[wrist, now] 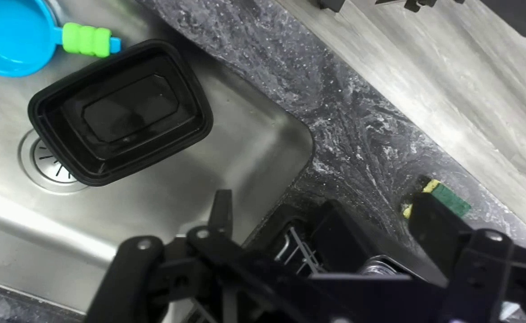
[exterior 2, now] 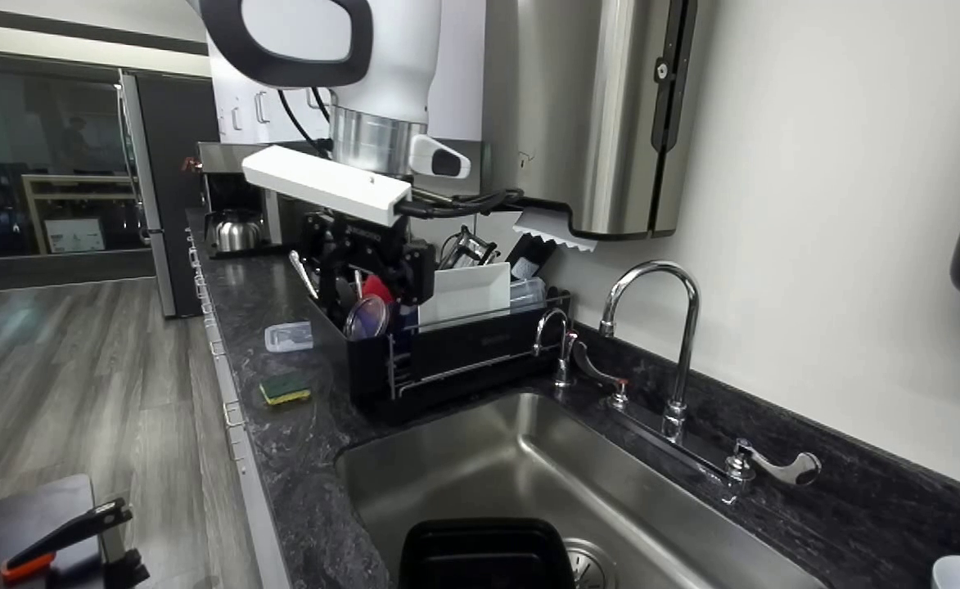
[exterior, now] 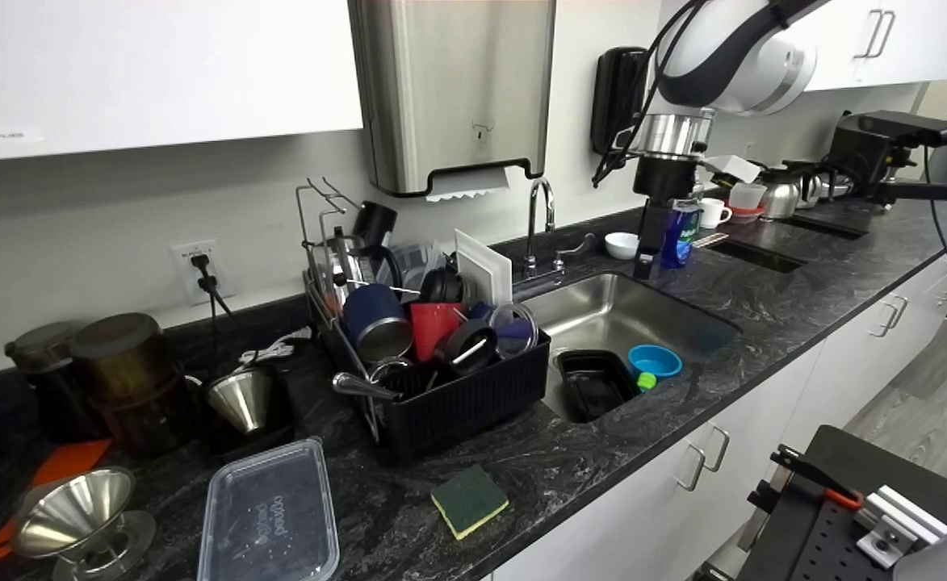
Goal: Put the black box in the sink on the dish rack
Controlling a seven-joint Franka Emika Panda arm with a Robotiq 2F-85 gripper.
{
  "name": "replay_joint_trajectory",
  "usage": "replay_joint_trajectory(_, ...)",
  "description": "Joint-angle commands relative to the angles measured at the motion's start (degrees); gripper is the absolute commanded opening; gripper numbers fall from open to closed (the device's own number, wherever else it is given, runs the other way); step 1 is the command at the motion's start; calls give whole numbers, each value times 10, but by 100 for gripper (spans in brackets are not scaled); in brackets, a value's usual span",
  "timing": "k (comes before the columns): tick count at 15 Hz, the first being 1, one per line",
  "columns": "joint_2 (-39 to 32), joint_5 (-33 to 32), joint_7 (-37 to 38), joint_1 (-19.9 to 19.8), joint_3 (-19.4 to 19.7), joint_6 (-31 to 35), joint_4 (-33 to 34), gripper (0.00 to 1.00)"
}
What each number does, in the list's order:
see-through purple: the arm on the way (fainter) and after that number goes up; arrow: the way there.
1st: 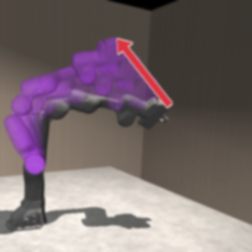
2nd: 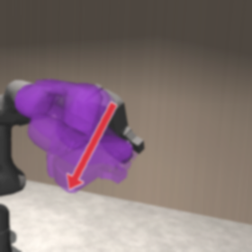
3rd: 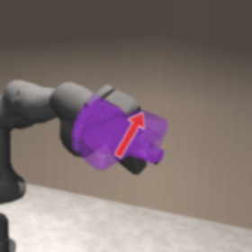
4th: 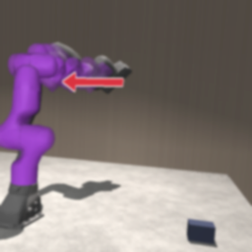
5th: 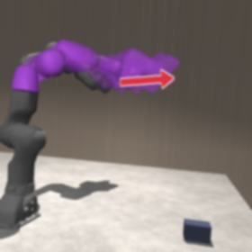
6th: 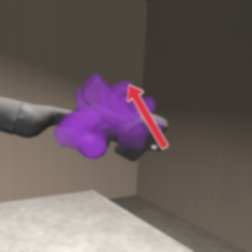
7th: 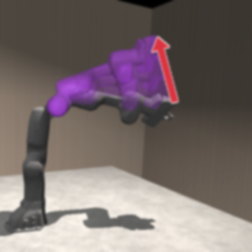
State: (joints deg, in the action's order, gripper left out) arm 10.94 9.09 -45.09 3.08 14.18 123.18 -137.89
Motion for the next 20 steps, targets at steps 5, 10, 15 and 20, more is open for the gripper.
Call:
replay_joint_trajectory(5, -71, 2, -14, -37, -27, 1, 51, 100)
replay_joint_trajectory(10, -69, 3, -14, -37, -27, 1, 52, 100)
replay_joint_trajectory(15, -110, 12, -40, -45, -30, 15, 68, 100)
replay_joint_trajectory(20, -171, 71, -157, -78, -40, 57, 100, 100)
